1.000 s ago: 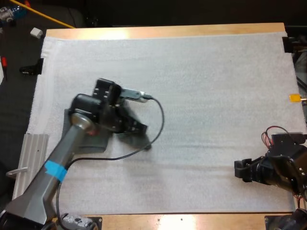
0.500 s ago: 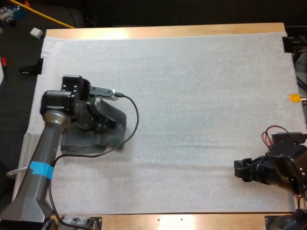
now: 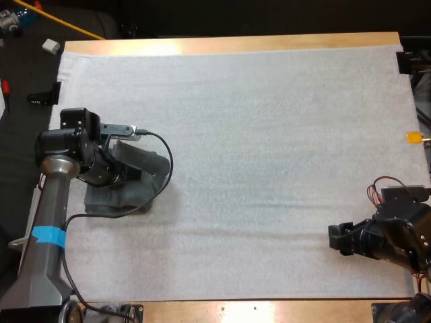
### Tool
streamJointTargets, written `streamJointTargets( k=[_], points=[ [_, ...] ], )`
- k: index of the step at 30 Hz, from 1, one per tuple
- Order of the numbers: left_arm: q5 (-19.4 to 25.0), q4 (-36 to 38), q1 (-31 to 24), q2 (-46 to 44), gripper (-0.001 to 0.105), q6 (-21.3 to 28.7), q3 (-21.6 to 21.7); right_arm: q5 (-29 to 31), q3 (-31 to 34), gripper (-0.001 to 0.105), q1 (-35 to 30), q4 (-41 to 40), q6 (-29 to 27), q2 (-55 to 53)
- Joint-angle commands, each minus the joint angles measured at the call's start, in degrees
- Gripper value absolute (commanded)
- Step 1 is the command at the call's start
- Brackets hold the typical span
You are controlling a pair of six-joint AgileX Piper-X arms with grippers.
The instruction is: Pick towel from pile, fold and stack
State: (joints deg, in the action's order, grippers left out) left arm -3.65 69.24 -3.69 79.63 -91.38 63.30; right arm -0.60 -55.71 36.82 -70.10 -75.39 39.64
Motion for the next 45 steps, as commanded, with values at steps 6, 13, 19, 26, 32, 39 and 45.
streamJointTargets(
  k=[6, 13, 19, 26, 32, 39, 45],
  points=[
    [2.5, 0.0, -1.0, 0.6, 0.000, 0.7, -0.1, 0.0, -0.3, 0.067, 0.1, -0.4, -0.3, -0.1],
    [6.3, -0.3, -1.1, 2.4, 0.000, 0.9, 0.0, -0.3, -0.4, 0.067, -0.1, -0.5, -0.4, -0.1],
    [10.7, -0.6, -1.2, 2.4, 0.015, 0.6, -0.1, -2.1, -0.4, 0.067, 0.0, 0.0, -0.2, 0.0],
    [17.8, -0.8, -1.2, 1.9, 0.063, 0.3, -0.2, -4.3, -0.2, 0.067, 0.0, 0.8, -0.1, -0.1],
    [17.7, 0.1, -1.2, 1.7, 0.063, -1.5, 0.1, -4.0, -0.4, 0.067, 0.0, 0.9, -0.2, 0.0],
    [4.5, -2.8, -1.4, 1.6, 0.062, -2.5, -1.6, -4.2, -0.4, 0.067, 0.1, 1.3, -0.4, -0.1],
    [0.5, -8.7, -2.4, 2.7, 0.062, -3.3, -5.7, -6.5, -0.4, 0.067, 0.1, 3.8, -0.7, -0.1]
  ],
)
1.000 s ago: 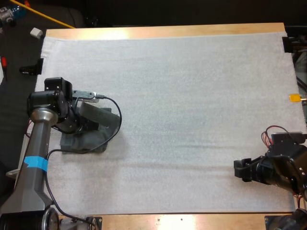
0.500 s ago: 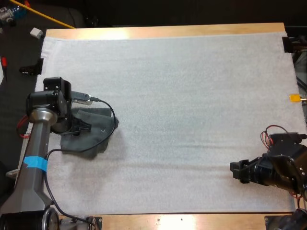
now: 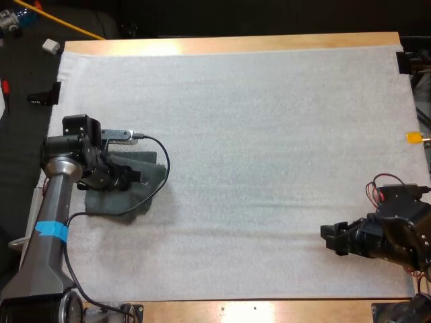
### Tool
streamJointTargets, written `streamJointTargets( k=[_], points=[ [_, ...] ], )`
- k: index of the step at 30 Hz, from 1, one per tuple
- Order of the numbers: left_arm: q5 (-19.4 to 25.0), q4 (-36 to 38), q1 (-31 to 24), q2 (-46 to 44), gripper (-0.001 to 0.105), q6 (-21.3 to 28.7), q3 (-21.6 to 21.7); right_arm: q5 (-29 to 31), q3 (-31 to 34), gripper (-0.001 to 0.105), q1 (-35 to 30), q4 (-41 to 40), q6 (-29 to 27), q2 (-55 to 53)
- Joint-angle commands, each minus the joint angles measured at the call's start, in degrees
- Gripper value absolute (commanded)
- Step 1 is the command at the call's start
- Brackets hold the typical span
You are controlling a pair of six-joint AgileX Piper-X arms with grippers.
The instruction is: Pick towel from pile, fold and stack
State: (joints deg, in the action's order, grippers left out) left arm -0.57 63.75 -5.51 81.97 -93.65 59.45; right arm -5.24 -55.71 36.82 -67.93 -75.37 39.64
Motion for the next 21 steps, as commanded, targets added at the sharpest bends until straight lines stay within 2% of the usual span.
streamJointTargets(
  k=[1, 4, 21],
  points=[
    [-3.5, -3.9, -0.9, 0.7, 0.062, -1.1, -2.4, -2.8, -0.3, 0.067, 0.0, 2.3, -0.6, -0.1],
    [-4.7, -5.8, -1.0, 2.8, 0.062, -1.7, -3.5, -4.9, -0.4, 0.067, 0.0, 4.2, -0.4, 0.0],
    [-4.1, -4.3, -1.1, 8.0, 0.062, -1.6, -3.0, -7.8, -0.2, 0.067, 0.1, 12.2, 0.7, -0.1]
  ],
)
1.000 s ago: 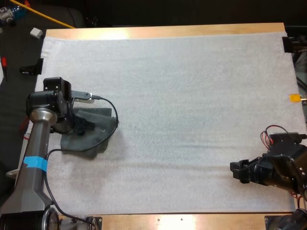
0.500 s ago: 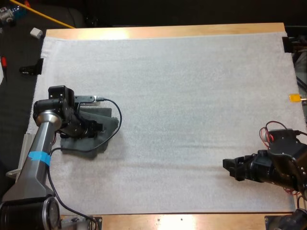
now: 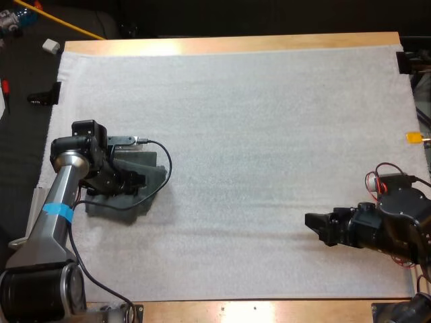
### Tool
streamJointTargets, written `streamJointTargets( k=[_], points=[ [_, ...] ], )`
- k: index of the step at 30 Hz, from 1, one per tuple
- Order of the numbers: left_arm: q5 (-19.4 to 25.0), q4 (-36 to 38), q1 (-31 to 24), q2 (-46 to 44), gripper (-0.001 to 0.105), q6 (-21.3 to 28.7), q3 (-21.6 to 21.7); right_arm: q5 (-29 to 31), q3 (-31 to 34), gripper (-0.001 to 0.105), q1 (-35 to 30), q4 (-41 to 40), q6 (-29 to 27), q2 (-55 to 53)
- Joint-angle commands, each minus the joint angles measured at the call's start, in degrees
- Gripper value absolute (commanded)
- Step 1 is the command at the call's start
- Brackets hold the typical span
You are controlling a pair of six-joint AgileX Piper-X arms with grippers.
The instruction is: Pick towel from pile, fold and stack
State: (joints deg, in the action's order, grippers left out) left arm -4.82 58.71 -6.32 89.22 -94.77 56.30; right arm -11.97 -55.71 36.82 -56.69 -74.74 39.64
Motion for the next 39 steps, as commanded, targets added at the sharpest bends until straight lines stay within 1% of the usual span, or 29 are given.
streamJointTargets(
  k=[1, 8, 10, 14, 20, 26, 32, 35, 39],
  points=[
    [0.2, 0.7, -0.2, 0.7, 0.062, -0.5, 0.1, -1.0, -0.2, 0.067, 0.2, 1.2, 0.2, 0.0],
    [0.2, 0.9, -0.4, 0.4, 0.062, -0.6, 1.1, -1.1, -0.3, 0.067, 0.2, 1.6, 0.4, -0.1],
    [-0.7, 0.4, -0.2, 0.5, 0.062, -0.4, 1.4, -0.9, -0.2, 0.066, -0.1, 1.5, 0.1, -0.1],
    [-2.6, -0.6, -0.3, 0.5, 0.062, -0.7, 4.5, -0.9, -0.3, 0.066, 0.0, 2.1, 0.3, -0.2],
    [-2.7, -2.8, -0.4, 2.0, 0.062, -1.4, 7.2, -0.9, -0.2, 0.066, -0.1, 2.6, 0.6, -0.4],
    [-2.8, -3.9, -0.5, 5.0, 0.062, -2.0, 7.5, -1.0, -0.3, 0.066, 0.0, 2.7, 0.8, -0.2],
    [-3.2, -3.4, -0.3, 5.8, 0.062, -2.1, 7.7, -0.9, -0.3, 0.066, 0.0, 2.4, 0.9, -0.3],
    [-2.9, -3.1, -0.2, 5.1, 0.062, -2.3, 8.0, -0.9, -0.2, 0.066, 0.1, 2.9, 1.0, -0.3],
    [-2.8, -2.6, -0.2, 1.5, 0.062, -2.7, 9.3, -0.9, -0.2, 0.066, 0.0, 3.1, 1.4, -0.2]
  ],
)
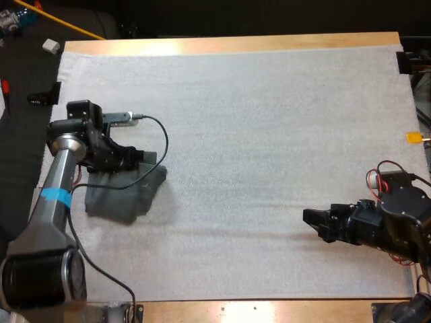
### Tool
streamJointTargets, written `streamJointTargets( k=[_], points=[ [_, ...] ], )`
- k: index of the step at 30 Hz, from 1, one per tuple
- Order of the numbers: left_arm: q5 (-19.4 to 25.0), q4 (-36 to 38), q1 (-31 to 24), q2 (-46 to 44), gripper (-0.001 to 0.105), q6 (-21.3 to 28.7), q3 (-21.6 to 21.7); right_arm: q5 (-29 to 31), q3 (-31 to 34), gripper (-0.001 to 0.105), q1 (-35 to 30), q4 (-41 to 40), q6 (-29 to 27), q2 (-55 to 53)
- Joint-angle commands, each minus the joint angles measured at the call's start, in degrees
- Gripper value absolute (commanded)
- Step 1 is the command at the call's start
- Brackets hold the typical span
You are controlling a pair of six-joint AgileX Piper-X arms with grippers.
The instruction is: Pick towel from pile, fold and stack
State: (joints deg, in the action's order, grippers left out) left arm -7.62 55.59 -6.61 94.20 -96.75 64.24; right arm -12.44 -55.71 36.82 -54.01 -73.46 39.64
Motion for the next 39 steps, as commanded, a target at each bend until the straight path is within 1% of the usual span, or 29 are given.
streamJointTargets(
  k=[1, 12, 19, 21, 25, 27, 30, 39],
  points=[
    [0.0, 0.7, 0.0, -4.6, 0.062, -0.6, 1.6, -0.5, -0.2, 0.066, 0.0, 0.4, 0.1, -0.2],
    [-0.3, 3.6, 0.1, -19.0, 0.062, -1.1, 1.5, 0.2, -0.3, 0.066, 0.1, 1.0, -0.3, -0.3],
    [-0.6, 7.1, 0.2, -26.7, 0.062, -1.1, 1.4, 6.4, -0.3, 0.066, 0.0, 1.3, -3.2, 0.1],
    [-0.9, 6.4, 0.1, -26.1, 0.062, -0.9, 1.6, 5.8, -0.3, 0.066, 0.1, 1.2, -3.3, -0.1],
    [-1.2, 7.3, 2.3, -28.0, 0.062, -1.1, 1.5, 10.2, -0.3, 0.066, -0.2, 1.9, -6.7, 1.3],
    [-1.1, 8.2, 3.9, -28.6, 0.062, -1.0, 1.5, 11.5, -0.3, 0.066, -1.2, 2.5, -8.2, 2.1],
    [-0.7, 9.4, 5.4, -29.4, 0.062, -0.9, 1.6, 11.3, -0.4, 0.066, -4.9, 3.4, -9.7, 3.9],
    [-0.4, 11.7, 5.1, -32.6, 0.062, 0.3, 1.7, 7.4, -0.3, 0.066, -23.5, 2.6, -16.5, 5.8]
  ],
)
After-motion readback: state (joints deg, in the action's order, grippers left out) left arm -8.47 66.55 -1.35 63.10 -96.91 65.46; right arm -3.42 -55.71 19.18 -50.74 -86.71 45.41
